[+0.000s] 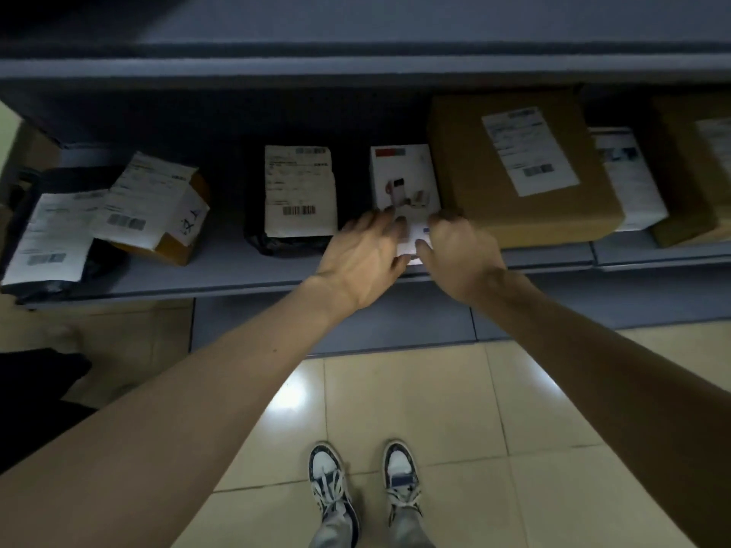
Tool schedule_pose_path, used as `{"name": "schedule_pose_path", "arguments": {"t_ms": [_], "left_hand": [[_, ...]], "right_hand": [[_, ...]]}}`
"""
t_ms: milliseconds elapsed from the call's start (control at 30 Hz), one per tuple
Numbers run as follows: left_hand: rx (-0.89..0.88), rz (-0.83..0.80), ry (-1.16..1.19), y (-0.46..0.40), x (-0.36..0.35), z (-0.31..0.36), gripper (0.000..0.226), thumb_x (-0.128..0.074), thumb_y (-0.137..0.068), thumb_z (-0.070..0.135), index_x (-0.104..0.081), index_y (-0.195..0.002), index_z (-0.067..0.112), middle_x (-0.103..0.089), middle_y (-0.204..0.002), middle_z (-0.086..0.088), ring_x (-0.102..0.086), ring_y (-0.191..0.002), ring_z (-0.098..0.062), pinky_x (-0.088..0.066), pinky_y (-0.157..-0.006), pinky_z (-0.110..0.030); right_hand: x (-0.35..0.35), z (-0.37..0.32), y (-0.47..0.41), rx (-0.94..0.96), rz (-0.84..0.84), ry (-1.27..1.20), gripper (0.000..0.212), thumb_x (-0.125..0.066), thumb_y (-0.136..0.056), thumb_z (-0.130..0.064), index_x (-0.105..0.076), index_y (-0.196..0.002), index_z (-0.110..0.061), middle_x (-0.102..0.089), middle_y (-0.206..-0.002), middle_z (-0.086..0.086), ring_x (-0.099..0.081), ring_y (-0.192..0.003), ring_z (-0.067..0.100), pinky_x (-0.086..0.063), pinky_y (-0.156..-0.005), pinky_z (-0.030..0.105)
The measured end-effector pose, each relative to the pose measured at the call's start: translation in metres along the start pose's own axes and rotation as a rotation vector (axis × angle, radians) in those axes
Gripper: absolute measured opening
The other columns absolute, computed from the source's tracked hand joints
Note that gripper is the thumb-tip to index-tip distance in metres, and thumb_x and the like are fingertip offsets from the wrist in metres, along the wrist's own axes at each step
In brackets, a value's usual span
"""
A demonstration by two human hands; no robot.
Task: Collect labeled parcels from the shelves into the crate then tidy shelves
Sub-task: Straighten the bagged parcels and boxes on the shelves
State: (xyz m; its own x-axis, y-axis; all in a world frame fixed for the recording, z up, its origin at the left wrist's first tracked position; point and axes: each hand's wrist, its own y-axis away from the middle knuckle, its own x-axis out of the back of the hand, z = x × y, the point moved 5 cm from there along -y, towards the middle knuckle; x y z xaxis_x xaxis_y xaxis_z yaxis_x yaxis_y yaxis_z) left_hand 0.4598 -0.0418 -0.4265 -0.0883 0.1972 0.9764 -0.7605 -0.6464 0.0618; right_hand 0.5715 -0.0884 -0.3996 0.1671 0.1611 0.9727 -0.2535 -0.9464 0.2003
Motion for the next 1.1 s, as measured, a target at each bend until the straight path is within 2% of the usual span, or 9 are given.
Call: {"name": "schedule_pose_path", "arguments": {"t_ms": [133,333,467,633,800,900,1000,1067,1100], "left_hand": [[0.027,-0.019,0.058,-0.003,-0.020,0.010,0.052,-0.061,-0.096,0.034,-0.054,-0.139,0.005,-0.052,-0.146,-0.016,-0.048,-0.135,-0.033,-0.048,-0.102,-0.048],[0.097,-0.001,0.095,0.012,-0.028,0.002,0.055,-0.053,-0.101,0.034,-0.046,-0.145,0.002,-0.038,-0.157,-0.014,-0.029,-0.149,-0.030,-0.029,-0.121,-0.041],[0.171,0.008,0.191,0.032,-0.029,-0.007,0.054,-0.048,-0.103,0.031,-0.037,-0.150,0.006,-0.026,-0.164,-0.009,-0.016,-0.153,-0.023,-0.020,-0.122,-0.032],[0.217,-0.004,0.283,0.039,-0.028,-0.005,0.058,-0.047,-0.105,0.029,-0.030,-0.154,0.005,-0.019,-0.166,-0.010,-0.008,-0.155,-0.022,-0.004,-0.119,-0.021],[0.301,-0.015,0.437,0.036,-0.027,0.000,0.057,-0.049,-0.104,0.033,-0.035,-0.152,0.006,-0.017,-0.167,-0.008,-0.004,-0.155,-0.021,-0.006,-0.120,-0.023],[0.332,-0.023,0.521,0.035,-0.024,0.002,0.055,-0.048,-0.104,0.036,-0.038,-0.151,0.011,-0.018,-0.167,-0.006,-0.005,-0.155,-0.019,-0.007,-0.119,-0.023],[0.360,-0.039,0.604,0.033,-0.020,0.008,0.054,-0.046,-0.104,0.039,-0.038,-0.152,0.015,-0.024,-0.165,-0.007,-0.011,-0.154,-0.020,-0.013,-0.123,-0.030],[0.381,-0.017,0.663,0.031,-0.017,0.008,0.050,-0.043,-0.105,0.042,-0.044,-0.147,0.015,-0.039,-0.157,-0.008,-0.027,-0.148,-0.024,-0.026,-0.120,-0.034],[0.395,0.009,0.700,0.030,-0.015,0.008,0.046,-0.043,-0.105,0.042,-0.048,-0.141,0.015,-0.048,-0.147,-0.006,-0.040,-0.139,-0.024,-0.034,-0.113,-0.033]], "right_hand": [[-0.003,0.000,0.002,0.020,0.064,0.013,0.026,-0.048,-0.100,-0.022,-0.057,-0.119,-0.007,-0.055,-0.123,0.012,-0.052,-0.113,0.028,-0.044,-0.079,0.033],[-0.013,0.002,0.007,0.058,0.069,-0.066,0.027,-0.052,-0.098,-0.022,-0.056,-0.118,-0.003,-0.057,-0.120,0.014,-0.052,-0.112,0.028,-0.044,-0.080,0.033],[-0.033,0.010,0.005,-0.074,0.009,-0.335,0.029,-0.046,-0.101,-0.025,-0.055,-0.113,0.000,-0.058,-0.113,0.019,-0.056,-0.103,0.034,-0.040,-0.075,0.032],[-0.061,0.007,-0.001,-0.237,-0.174,-0.677,0.034,-0.047,-0.101,-0.031,-0.056,-0.116,-0.002,-0.061,-0.115,0.018,-0.058,-0.104,0.034,-0.047,-0.082,0.035],[-0.063,0.009,0.003,-0.294,-0.162,-0.981,0.034,-0.048,-0.101,-0.036,-0.058,-0.121,-0.010,-0.062,-0.111,0.005,-0.058,-0.104,0.021,-0.040,-0.072,0.026],[-0.056,0.013,0.009,-0.311,-0.148,-1.128,0.032,-0.046,-0.102,-0.034,-0.055,-0.126,-0.016,-0.055,-0.105,-0.005,-0.053,-0.091,0.003,-0.034,-0.065,0.009],[-0.052,0.018,0.012,-0.353,-0.110,-1.238,0.034,-0.044,-0.103,-0.034,-0.052,-0.132,-0.018,-0.053,-0.112,-0.006,-0.051,-0.104,0.009,-0.036,-0.079,0.017],[-0.051,0.022,0.015,-0.365,-0.077,-1.251,0.035,-0.044,-0.103,-0.033,-0.053,-0.133,-0.019,-0.056,-0.119,-0.004,-0.052,-0.114,0.014,-0.037,-0.092,0.025],[-0.049,0.024,0.016,-0.364,-0.041,-1.255,0.033,-0.044,-0.103,-0.032,-0.056,-0.131,-0.019,-0.058,-0.120,-0.004,-0.054,-0.116,0.015,-0.040,-0.096,0.027]]}}
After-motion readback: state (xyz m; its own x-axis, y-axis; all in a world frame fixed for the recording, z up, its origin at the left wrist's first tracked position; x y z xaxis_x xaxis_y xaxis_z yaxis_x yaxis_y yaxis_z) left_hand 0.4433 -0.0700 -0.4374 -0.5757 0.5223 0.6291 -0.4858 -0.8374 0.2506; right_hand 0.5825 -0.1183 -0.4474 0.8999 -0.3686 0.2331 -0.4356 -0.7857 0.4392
